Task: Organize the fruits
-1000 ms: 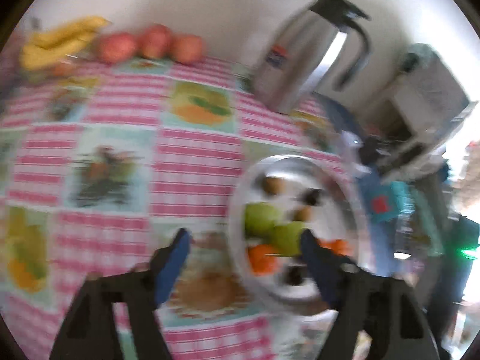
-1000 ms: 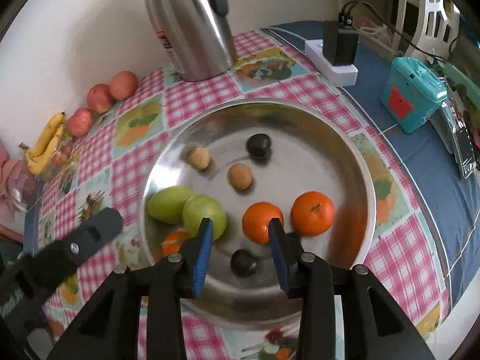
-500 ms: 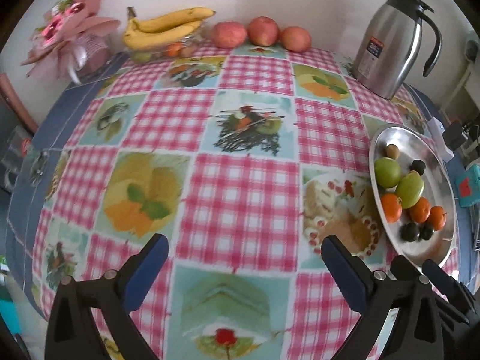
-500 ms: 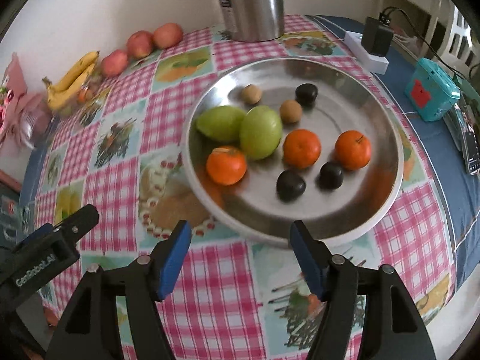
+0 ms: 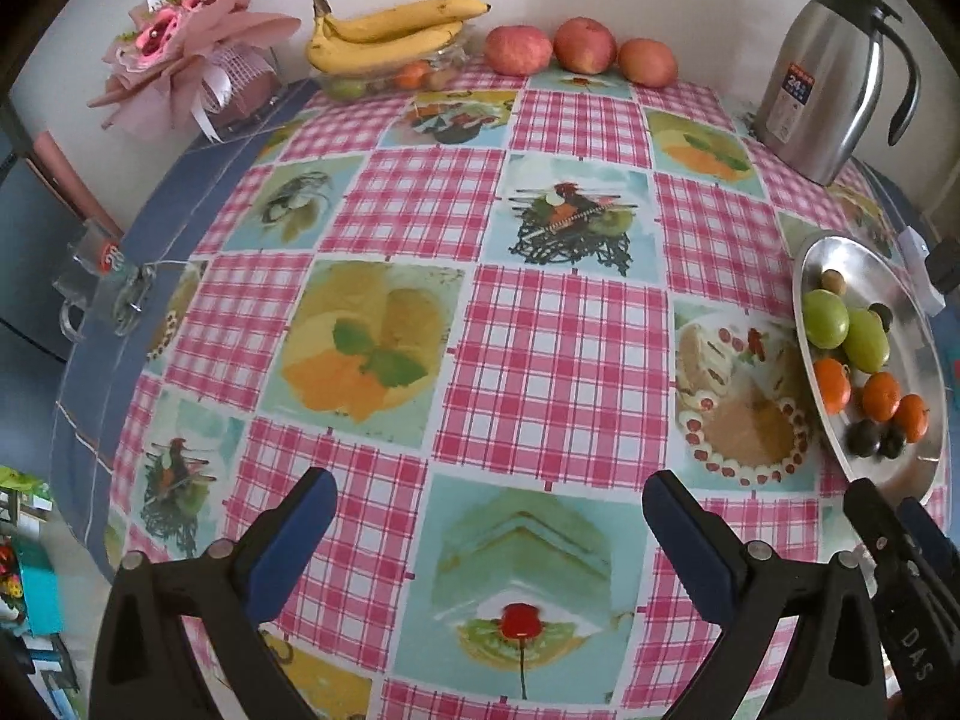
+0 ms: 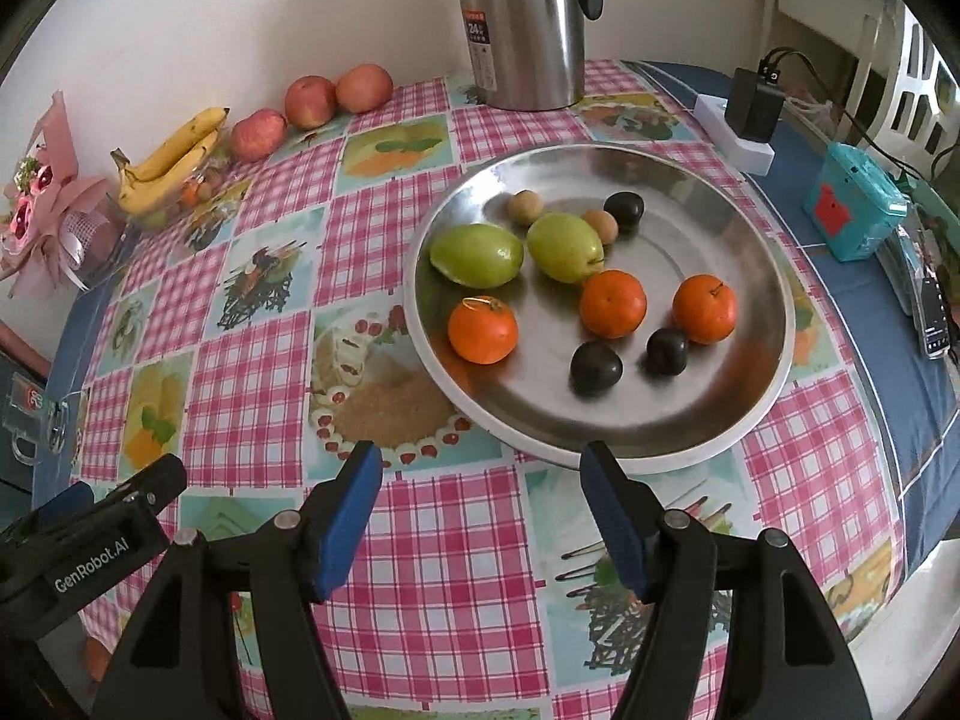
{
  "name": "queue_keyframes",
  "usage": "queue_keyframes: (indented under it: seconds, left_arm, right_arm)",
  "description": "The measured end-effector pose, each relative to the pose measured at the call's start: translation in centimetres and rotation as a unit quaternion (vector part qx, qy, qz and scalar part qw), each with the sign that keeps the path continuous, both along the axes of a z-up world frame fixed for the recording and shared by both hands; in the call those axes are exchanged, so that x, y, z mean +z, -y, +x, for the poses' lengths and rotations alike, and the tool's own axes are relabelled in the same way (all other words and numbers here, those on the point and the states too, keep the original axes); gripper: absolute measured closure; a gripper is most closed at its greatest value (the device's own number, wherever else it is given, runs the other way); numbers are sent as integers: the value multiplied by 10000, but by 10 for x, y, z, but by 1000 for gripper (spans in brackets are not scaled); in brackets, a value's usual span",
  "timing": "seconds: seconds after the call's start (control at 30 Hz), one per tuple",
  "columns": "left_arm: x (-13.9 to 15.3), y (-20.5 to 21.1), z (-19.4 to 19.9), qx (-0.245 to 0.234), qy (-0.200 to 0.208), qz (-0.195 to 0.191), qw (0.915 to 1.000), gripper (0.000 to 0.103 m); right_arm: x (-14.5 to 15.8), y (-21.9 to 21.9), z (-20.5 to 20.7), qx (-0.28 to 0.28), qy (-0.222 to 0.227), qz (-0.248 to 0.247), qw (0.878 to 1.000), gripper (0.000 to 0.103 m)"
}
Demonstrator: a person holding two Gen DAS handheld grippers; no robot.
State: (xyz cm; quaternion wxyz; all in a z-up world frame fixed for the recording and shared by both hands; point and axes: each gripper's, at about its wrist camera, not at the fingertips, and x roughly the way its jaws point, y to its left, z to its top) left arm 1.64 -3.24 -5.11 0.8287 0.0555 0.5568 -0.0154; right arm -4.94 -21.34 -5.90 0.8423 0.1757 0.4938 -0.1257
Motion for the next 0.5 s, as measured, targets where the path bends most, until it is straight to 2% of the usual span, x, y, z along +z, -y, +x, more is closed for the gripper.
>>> queue_keyframes:
  seconds: [0.27, 0.5]
  left_arm:
    - [0, -10, 5, 198, -34, -74, 9998, 0]
    - [-1, -11, 7, 172, -78, -114, 9998, 0]
  right_arm:
    - [8, -3, -1, -14, 208, -134, 9997, 33]
    - [6, -3, 1, -10, 207, -150, 9997, 33]
